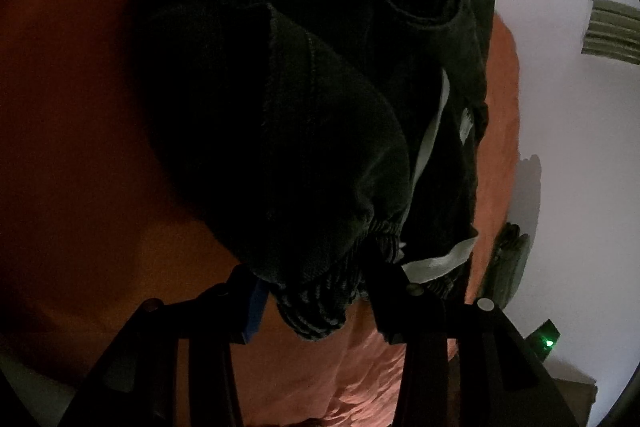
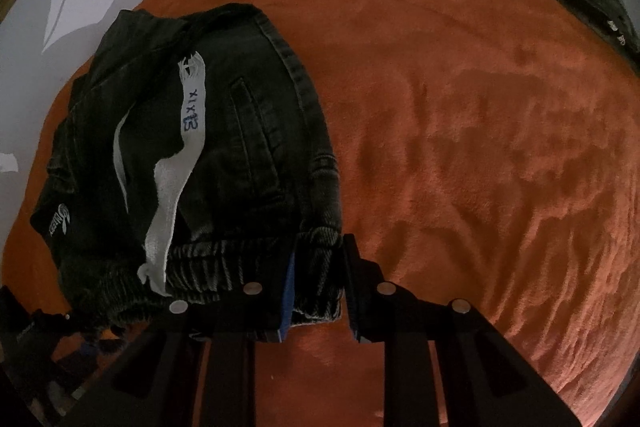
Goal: Fold clothes
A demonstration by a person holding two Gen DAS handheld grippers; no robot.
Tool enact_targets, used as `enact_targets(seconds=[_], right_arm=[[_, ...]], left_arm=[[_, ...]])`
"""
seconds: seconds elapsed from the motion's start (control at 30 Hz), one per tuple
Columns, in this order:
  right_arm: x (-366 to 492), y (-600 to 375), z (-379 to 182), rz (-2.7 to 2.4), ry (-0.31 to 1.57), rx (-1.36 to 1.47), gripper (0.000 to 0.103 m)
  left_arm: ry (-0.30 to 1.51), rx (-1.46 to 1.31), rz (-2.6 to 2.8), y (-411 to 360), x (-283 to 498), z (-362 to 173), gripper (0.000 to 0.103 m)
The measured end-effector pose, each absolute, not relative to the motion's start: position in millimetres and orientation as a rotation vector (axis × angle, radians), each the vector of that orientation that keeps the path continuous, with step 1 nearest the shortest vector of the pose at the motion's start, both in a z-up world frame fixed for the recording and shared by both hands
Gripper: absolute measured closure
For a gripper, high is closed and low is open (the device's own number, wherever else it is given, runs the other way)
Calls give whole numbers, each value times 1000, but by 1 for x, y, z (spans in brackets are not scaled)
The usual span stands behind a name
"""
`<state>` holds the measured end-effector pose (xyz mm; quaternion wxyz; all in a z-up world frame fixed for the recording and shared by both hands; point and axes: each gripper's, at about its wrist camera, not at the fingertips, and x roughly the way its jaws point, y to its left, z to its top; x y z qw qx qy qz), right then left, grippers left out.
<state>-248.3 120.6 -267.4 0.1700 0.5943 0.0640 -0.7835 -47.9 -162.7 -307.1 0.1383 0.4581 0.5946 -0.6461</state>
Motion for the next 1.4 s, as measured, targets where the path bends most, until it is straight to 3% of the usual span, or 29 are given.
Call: enact_targets(seconds=[0.33,0.97,1.2,1.4], right_arm=[[-240,90,-236,-2331,462,1567,85],[-273,66,-108,-2471,574,1205,89],[-297,93,-87,-2450,459,1166,90],[-342,211,-29,-2608,299,1090,91]], left_arm=[[1634,1281,-2026,-160,-56,-272,71],[1618,1190,-2242,-159,-73,-199,74],[1453,1147,-2401,-146,-113,-139,76],[1291,1146,-2706,-60,-194,-37,78]])
